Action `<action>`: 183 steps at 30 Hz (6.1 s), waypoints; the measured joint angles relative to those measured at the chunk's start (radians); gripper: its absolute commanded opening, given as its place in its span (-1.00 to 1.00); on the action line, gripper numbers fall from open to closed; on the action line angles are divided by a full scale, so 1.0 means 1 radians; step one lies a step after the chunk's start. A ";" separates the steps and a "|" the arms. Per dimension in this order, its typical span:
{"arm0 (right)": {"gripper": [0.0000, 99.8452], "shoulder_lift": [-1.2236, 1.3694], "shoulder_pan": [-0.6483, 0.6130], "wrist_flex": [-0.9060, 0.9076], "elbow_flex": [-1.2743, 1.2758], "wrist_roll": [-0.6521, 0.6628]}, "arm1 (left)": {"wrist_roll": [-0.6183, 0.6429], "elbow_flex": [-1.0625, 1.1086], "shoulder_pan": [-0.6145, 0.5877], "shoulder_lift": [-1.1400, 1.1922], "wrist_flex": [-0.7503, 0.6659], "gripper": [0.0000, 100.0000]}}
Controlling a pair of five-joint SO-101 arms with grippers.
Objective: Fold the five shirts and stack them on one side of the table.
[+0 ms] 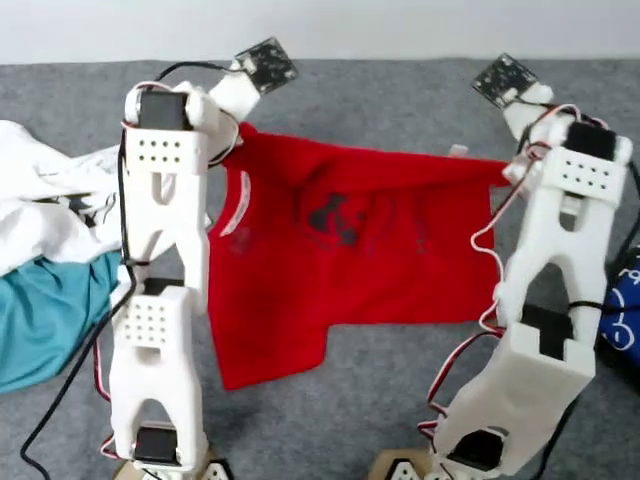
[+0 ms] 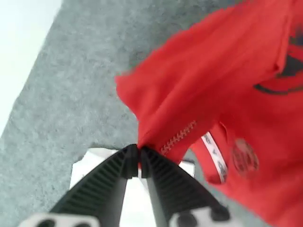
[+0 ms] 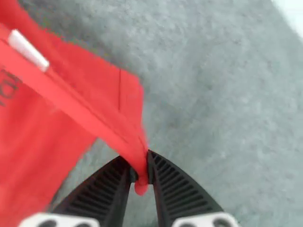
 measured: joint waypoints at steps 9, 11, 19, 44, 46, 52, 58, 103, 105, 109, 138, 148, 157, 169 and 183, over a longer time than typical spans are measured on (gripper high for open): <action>-0.98 0.000 0.012 0.178 0.000 0.152 | -0.245 0.608 0.061 -0.364 0.000 -1.00; -0.98 0.000 0.017 0.219 0.000 0.178 | -0.295 0.753 0.075 -0.443 0.000 -1.00; -0.98 0.000 0.025 0.347 0.000 0.245 | -0.391 1.140 0.095 -0.701 0.000 -1.00; -0.98 -0.048 0.058 0.493 0.000 0.344 | -0.408 1.821 0.175 -1.298 -0.002 -1.00; -0.98 -0.048 0.058 0.493 0.000 0.344 | -0.402 1.838 0.180 -1.298 -0.002 -1.00; -0.98 -0.048 0.057 0.493 0.000 0.344 | -0.397 1.846 0.183 -1.257 -0.003 -0.99; -0.98 -0.048 0.057 0.493 0.000 0.344 | -0.396 1.846 0.183 -1.200 -0.003 -0.73; -0.52 -0.049 0.098 0.496 0.000 0.256 | 0.164 1.814 0.000 -1.180 -0.554 -0.73; -0.66 -0.049 0.115 0.496 0.000 0.186 | 0.288 1.814 0.000 -1.180 -0.614 -0.74; -0.91 -0.049 0.146 0.496 0.000 0.061 | 0.462 1.814 0.000 -1.177 -0.649 -0.90; -0.56 -0.393 0.259 0.497 0.245 -0.226 | 0.473 1.982 -0.012 -1.108 -0.654 -0.64; -0.56 -0.488 0.259 0.497 0.390 -0.226 | 0.523 1.623 -0.012 -0.841 -0.413 -0.64; -0.56 -0.489 0.259 0.497 0.416 -0.226 | 0.528 1.516 0.025 -0.750 -0.293 -0.64; -0.56 -0.489 0.259 0.497 0.416 -0.226 | 0.546 1.516 0.080 -0.568 -0.362 -0.66; -0.56 -0.489 0.259 0.497 0.416 -0.226 | 0.555 1.513 0.084 -0.552 -0.379 -0.99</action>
